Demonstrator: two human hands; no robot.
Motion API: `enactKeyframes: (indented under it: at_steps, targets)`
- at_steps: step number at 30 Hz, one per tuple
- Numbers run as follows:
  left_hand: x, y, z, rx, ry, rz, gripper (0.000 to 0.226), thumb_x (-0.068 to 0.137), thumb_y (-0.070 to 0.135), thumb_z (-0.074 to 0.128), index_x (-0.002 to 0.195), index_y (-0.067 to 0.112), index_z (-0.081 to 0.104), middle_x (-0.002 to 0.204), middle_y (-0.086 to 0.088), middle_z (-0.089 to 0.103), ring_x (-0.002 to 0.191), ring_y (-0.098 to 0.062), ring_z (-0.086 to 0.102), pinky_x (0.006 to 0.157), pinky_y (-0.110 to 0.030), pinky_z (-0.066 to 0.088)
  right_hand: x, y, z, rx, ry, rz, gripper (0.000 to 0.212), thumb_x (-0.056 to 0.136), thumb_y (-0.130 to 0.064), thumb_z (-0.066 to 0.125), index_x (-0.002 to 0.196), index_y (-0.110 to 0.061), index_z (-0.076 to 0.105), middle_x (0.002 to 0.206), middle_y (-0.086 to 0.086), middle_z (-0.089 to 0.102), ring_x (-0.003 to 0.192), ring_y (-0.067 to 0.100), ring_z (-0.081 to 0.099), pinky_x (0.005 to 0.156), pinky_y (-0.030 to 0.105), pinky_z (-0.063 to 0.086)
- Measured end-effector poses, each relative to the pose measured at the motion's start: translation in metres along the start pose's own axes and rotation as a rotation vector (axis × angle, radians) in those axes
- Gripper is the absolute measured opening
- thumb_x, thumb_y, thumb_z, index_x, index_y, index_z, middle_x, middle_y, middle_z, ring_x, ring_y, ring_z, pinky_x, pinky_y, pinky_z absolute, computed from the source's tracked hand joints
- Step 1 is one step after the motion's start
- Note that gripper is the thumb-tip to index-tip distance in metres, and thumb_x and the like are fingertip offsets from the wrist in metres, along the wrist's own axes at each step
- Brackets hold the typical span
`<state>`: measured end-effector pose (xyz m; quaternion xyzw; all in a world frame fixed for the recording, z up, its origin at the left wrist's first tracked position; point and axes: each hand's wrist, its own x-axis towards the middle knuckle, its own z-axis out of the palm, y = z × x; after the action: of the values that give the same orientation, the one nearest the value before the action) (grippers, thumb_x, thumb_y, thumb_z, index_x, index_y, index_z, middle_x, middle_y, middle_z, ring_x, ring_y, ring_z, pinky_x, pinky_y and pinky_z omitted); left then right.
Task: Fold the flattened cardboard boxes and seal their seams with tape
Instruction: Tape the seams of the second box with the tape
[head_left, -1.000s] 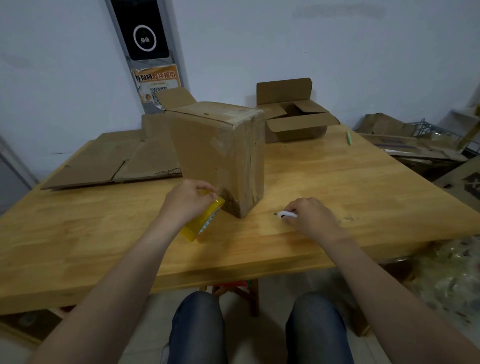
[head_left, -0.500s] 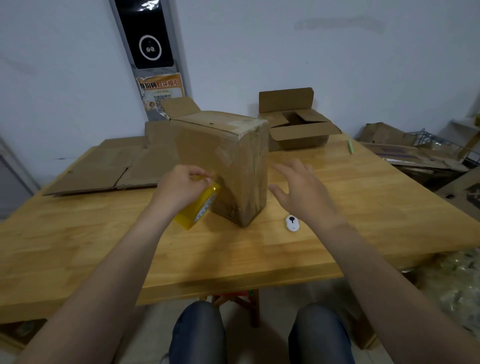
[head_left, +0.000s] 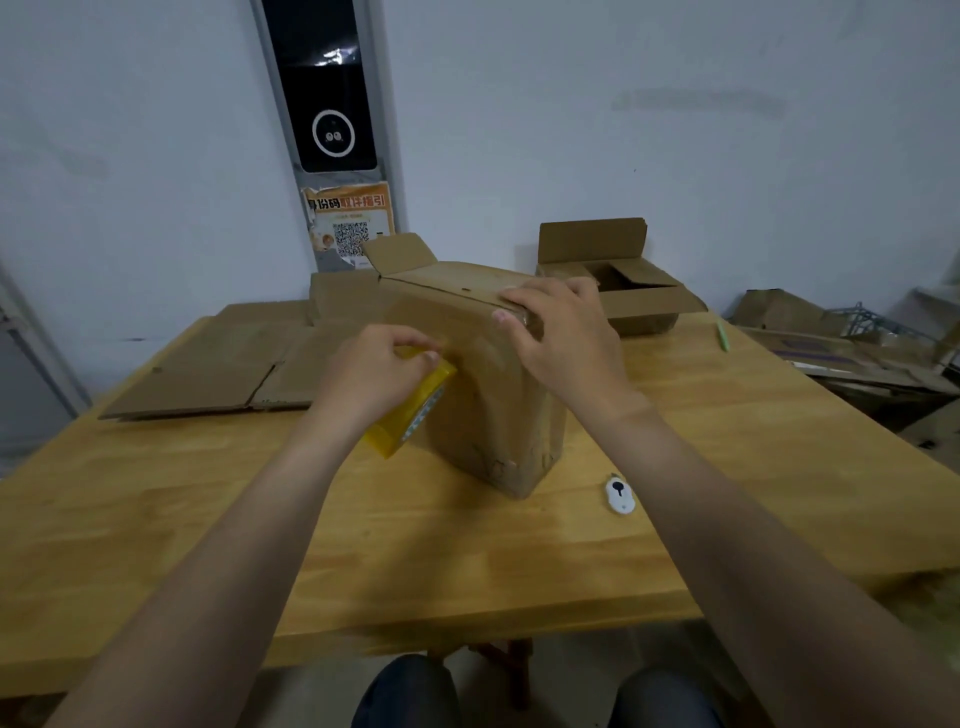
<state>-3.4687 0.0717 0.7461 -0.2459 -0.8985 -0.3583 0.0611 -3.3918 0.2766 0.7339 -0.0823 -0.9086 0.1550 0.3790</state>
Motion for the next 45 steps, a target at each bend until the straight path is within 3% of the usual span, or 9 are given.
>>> enactKeyframes:
  at_steps: [6,13,18,26,31,35,39,42,45]
  targets:
    - [0.003,-0.007,0.003,0.026,-0.021,-0.012,0.014,0.098,0.041,0.064,0.108,0.041,0.074,0.098,0.009,0.056,0.113,-0.022,0.061,0.079,-0.031,0.043,-0.004,0.000,0.024,-0.019,0.112,0.008,0.050,0.088,-0.058,0.068,0.132,-0.035,0.061,0.128,-0.015,0.060,0.127,0.016,0.042,0.090,0.034,0.054]
    - [0.002,-0.012,0.009,-0.030,-0.045,-0.012,0.015,0.098,0.041,0.065,0.108,0.041,0.075,0.126,0.002,0.068,0.120,-0.020,0.059,0.095,-0.038,0.051,-0.013,-0.003,0.027,-0.230,0.078,0.029,0.077,0.073,-0.063,0.079,0.140,-0.039,0.048,0.142,-0.014,0.053,0.141,0.019,0.036,0.103,0.046,0.041]
    - [-0.003,-0.009,0.006,-0.004,-0.048,-0.018,0.018,0.099,0.042,0.063,0.112,0.039,0.074,0.127,0.000,0.066,0.118,-0.022,0.060,0.082,-0.031,0.044,-0.010,-0.003,0.013,-0.249,0.046,-0.012,0.062,0.084,-0.067,0.065,0.140,-0.043,0.052,0.143,-0.016,0.056,0.139,0.018,0.043,0.109,0.047,0.036]
    - [-0.017,-0.001,-0.002,-0.024,-0.050,-0.012,0.016,0.098,0.043,0.064,0.110,0.042,0.074,0.128,0.000,0.067,0.116,-0.022,0.060,0.082,-0.032,0.047,-0.007,-0.012,-0.014,-0.283,0.042,-0.053,0.040,0.103,-0.058,0.041,0.127,-0.041,0.068,0.124,-0.018,0.070,0.118,0.016,0.060,0.094,0.043,0.041]
    - [-0.027,0.002,-0.006,-0.121,-0.039,-0.019,0.018,0.100,0.040,0.062,0.113,0.038,0.074,0.136,0.003,0.064,0.123,-0.022,0.058,0.093,-0.038,0.051,-0.011,0.002,-0.023,0.040,-0.177,-0.081,0.048,0.105,-0.043,0.030,0.147,-0.031,0.048,0.149,-0.010,0.052,0.143,0.014,0.039,0.115,0.053,0.034]
    - [-0.032,0.002,-0.007,-0.324,-0.019,-0.098,0.011,0.100,0.033,0.063,0.104,0.036,0.073,0.119,0.010,0.059,0.118,-0.020,0.054,0.096,-0.039,0.048,-0.012,0.020,-0.033,0.039,-0.275,-0.027,0.052,0.100,-0.022,0.051,0.150,-0.030,0.042,0.162,-0.008,0.035,0.155,0.019,0.017,0.123,0.054,0.018]
    - [-0.041,0.006,-0.010,-0.541,-0.123,-0.256,0.012,0.094,0.027,0.074,0.105,0.031,0.075,0.105,0.009,0.063,0.093,-0.014,0.059,0.071,-0.030,0.049,-0.007,0.025,-0.037,0.059,-0.204,-0.053,0.044,0.098,-0.023,0.066,0.140,-0.030,0.057,0.141,-0.010,0.057,0.138,0.016,0.046,0.117,0.051,0.035]
    - [-0.047,0.007,-0.008,-0.598,-0.174,-0.322,0.016,0.093,0.022,0.075,0.107,0.029,0.075,0.098,0.006,0.068,0.086,-0.014,0.063,0.069,-0.028,0.053,-0.003,0.021,-0.041,0.054,-0.173,-0.055,0.037,0.096,-0.028,0.069,0.132,-0.029,0.066,0.123,-0.012,0.062,0.120,0.012,0.055,0.106,0.038,0.046]
    - [-0.047,0.003,-0.003,-0.653,-0.124,-0.368,0.016,0.096,0.020,0.072,0.108,0.031,0.073,0.104,0.003,0.067,0.091,-0.017,0.064,0.077,-0.033,0.056,0.000,0.012,-0.046,0.019,-0.174,-0.074,0.031,0.092,-0.036,0.073,0.123,-0.031,0.071,0.105,-0.013,0.059,0.105,0.012,0.055,0.089,0.030,0.047]
